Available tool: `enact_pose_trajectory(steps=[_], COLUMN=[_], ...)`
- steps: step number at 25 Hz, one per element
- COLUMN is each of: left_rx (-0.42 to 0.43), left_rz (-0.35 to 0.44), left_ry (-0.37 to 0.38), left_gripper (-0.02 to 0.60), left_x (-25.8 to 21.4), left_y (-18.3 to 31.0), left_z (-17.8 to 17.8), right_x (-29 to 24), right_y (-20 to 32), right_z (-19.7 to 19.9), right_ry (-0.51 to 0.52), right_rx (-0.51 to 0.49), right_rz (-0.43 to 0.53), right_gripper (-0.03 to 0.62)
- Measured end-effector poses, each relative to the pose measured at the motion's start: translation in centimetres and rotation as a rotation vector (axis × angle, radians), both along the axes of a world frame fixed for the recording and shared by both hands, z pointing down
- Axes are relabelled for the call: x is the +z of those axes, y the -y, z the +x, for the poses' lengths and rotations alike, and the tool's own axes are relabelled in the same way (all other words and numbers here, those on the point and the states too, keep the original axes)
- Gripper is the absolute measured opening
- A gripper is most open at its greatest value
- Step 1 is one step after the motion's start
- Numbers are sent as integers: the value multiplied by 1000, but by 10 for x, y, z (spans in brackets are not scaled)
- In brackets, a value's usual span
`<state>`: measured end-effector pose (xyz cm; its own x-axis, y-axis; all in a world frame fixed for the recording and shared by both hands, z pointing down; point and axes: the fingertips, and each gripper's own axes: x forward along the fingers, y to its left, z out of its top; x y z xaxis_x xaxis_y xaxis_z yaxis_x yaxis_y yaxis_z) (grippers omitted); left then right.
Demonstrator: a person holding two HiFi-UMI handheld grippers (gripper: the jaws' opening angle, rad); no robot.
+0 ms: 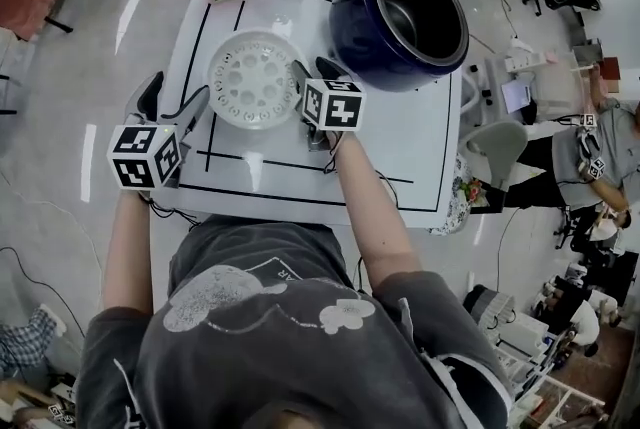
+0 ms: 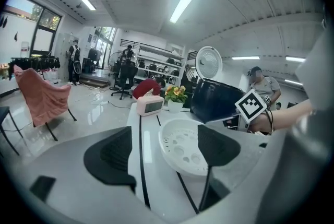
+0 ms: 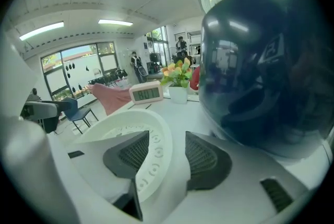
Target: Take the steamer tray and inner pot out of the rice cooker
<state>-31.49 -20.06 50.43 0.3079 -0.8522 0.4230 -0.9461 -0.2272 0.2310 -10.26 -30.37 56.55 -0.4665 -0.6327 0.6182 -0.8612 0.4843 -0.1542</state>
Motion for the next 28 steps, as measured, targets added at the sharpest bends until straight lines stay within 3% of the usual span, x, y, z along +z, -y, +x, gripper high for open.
enact_pose_trajectory(steps=[5, 13, 19, 23, 28], left_rx=[61, 141, 167, 180, 191], left_rz=[80, 212, 258, 278, 311], left_ry=[2, 17, 35, 45, 67], left_gripper=[388, 388, 388, 388, 388], left_x=[-30, -85, -113, -121, -138], left_y=[16, 39, 50, 63, 84], left_z=[19, 71, 113, 145, 182], right_x=[-58, -157, -208, -224, -241], right_y=[-14, -28, -31, -17, 18], right_z=[7, 44, 100, 153, 218], right_ry=[72, 170, 208, 192, 82], right_rx=[-5, -28, -8, 37, 75], right_rz=[126, 349, 431, 468, 508], right_gripper=[284, 295, 294, 293, 293])
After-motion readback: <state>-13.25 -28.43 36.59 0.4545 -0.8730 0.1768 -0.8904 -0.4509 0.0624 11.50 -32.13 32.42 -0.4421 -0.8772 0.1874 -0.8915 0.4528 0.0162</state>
